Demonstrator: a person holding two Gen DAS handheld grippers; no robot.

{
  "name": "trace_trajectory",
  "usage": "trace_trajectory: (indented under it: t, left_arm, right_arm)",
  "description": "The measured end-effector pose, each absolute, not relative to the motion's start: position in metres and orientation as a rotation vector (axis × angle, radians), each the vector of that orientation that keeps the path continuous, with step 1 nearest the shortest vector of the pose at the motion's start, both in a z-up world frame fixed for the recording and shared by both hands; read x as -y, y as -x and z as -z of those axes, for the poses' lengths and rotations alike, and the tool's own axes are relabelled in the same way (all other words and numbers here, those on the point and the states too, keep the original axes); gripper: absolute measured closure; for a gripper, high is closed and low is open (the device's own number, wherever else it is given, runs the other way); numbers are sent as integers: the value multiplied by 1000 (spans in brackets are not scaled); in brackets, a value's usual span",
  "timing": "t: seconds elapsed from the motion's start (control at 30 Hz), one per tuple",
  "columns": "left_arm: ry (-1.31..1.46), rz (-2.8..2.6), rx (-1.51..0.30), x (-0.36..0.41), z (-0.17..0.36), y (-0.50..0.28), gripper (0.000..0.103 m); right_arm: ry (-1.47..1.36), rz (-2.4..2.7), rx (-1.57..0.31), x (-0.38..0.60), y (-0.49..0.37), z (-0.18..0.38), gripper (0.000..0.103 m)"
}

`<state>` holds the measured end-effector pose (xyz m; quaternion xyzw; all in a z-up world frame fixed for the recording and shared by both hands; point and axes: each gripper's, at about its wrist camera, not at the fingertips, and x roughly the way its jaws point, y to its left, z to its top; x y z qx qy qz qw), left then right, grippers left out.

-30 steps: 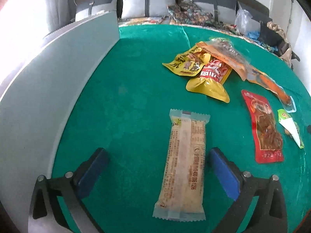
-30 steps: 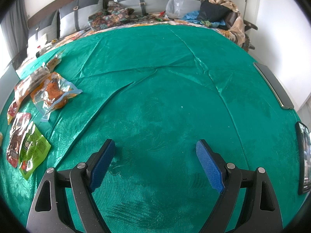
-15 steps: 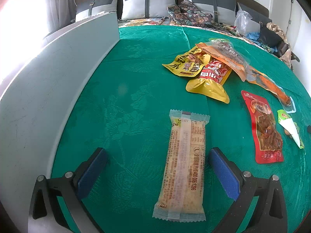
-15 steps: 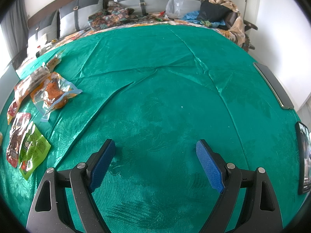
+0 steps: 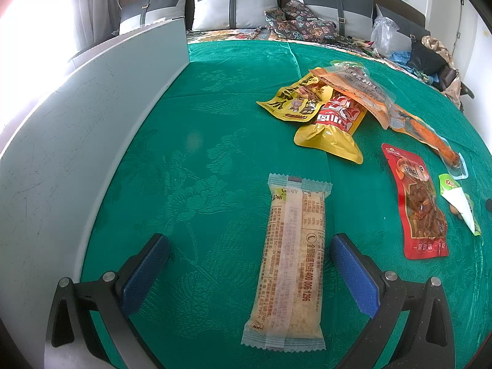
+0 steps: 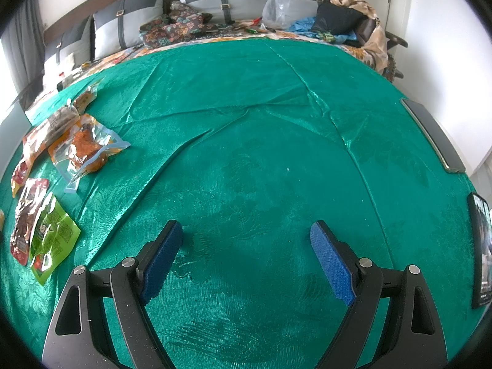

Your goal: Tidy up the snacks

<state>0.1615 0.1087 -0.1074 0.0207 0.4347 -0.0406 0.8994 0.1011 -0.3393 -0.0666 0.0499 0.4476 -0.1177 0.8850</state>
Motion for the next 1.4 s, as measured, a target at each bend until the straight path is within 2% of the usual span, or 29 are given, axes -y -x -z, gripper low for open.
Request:
trace_trajectory:
  t: [1.17, 1.4]
  left_arm:
    - [-40, 87, -900, -110, 110, -161, 0]
    - [-40, 87, -900, -110, 110, -162, 0]
  right_arm:
    - [-103, 237, -931, 340, -102, 67, 15]
    - [-161, -285, -998, 283, -110, 32, 16]
